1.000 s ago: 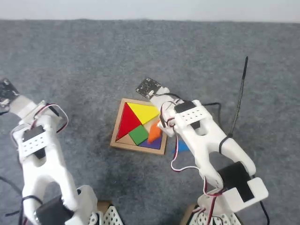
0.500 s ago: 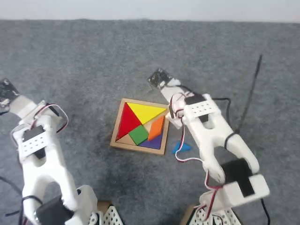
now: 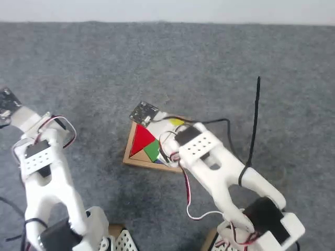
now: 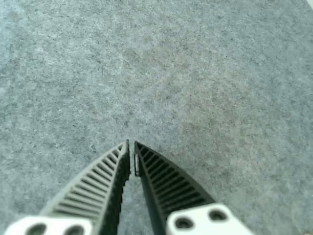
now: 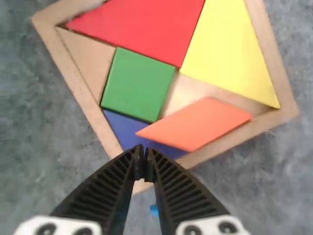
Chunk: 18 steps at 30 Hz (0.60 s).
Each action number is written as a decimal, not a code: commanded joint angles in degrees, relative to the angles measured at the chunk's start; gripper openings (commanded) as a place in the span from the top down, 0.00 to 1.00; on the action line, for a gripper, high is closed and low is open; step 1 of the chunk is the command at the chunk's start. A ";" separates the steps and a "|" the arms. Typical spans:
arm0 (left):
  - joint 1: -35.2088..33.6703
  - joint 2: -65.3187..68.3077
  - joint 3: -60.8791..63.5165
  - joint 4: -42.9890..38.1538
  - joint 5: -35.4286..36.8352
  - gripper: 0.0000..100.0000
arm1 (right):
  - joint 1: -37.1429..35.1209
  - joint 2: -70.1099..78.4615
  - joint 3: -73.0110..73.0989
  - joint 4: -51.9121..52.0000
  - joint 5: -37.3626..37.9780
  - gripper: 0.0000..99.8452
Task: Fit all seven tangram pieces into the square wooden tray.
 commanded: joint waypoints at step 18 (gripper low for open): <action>0.35 -2.55 -2.33 -0.26 0.18 0.99 | 9.98 -0.04 -1.58 -9.80 -0.70 0.99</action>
